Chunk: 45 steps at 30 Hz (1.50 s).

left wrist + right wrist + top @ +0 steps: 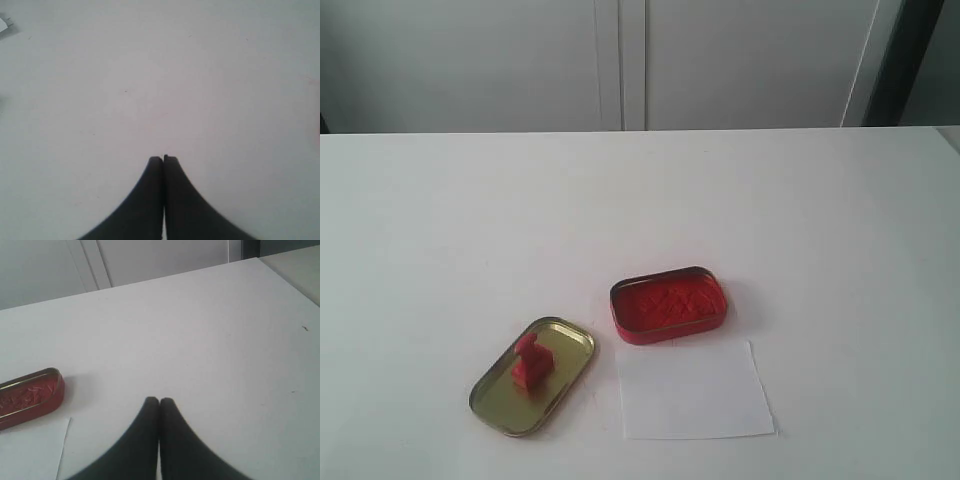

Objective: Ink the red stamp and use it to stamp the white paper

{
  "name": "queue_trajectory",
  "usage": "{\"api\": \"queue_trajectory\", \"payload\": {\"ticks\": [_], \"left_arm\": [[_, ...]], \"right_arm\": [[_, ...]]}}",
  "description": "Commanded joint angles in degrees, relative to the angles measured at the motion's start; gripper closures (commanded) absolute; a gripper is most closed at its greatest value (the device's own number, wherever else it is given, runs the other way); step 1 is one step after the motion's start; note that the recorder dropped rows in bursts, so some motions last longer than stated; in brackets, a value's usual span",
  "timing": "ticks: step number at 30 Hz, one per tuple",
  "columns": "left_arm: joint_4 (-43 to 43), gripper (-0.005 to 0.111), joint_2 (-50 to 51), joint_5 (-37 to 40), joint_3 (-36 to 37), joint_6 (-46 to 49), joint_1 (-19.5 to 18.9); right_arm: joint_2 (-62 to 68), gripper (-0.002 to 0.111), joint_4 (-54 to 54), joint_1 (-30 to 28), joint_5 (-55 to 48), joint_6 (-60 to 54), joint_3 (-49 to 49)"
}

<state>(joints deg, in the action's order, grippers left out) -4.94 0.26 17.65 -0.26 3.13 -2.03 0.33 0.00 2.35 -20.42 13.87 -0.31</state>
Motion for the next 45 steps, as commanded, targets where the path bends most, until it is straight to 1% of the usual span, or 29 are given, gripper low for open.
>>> {"api": "queue_trajectory", "payload": {"ticks": [1, 10, 14, 18, 24, 26, 37, 41, 45], "left_arm": [[-0.52, 0.107, -0.26, -0.18, 0.26, -0.16, -0.2], [-0.52, 0.107, -0.26, -0.18, 0.26, -0.16, -0.2], [-0.52, 0.107, -0.26, -1.99, 0.26, -0.16, -0.2], [-0.52, 0.107, -0.26, -7.66, 0.26, -0.16, -0.2], [-0.52, 0.107, -0.26, -18.67, 0.26, -0.16, -0.2], [-0.52, 0.107, -0.26, -20.44, 0.26, -0.16, -0.2], [-0.52, 0.107, -0.26, -21.09, 0.26, -0.16, -0.2], [-0.52, 0.107, -0.26, -23.26, 0.26, -0.07, -0.2], [-0.52, 0.107, -0.26, -23.53, 0.26, -0.07, -0.2]], "right_arm": [[-0.33, 0.108, -0.43, -0.15, 0.91, 0.08, 0.31], [-0.33, 0.108, -0.43, -0.15, 0.91, 0.08, 0.31], [-0.33, 0.108, -0.43, -0.15, 0.91, 0.08, 0.31], [-0.33, 0.108, -0.43, -0.15, 0.91, 0.08, 0.31], [-0.33, 0.108, -0.43, -0.15, 0.91, 0.08, 0.31], [-0.33, 0.108, -0.43, -0.15, 0.91, 0.08, 0.31], [-0.33, 0.108, -0.43, -0.15, 0.91, 0.08, 0.31], [-0.33, 0.108, -0.43, -0.15, 0.91, 0.08, 0.31], [-0.33, 0.108, -0.43, -0.15, 0.91, 0.08, 0.31]]}}
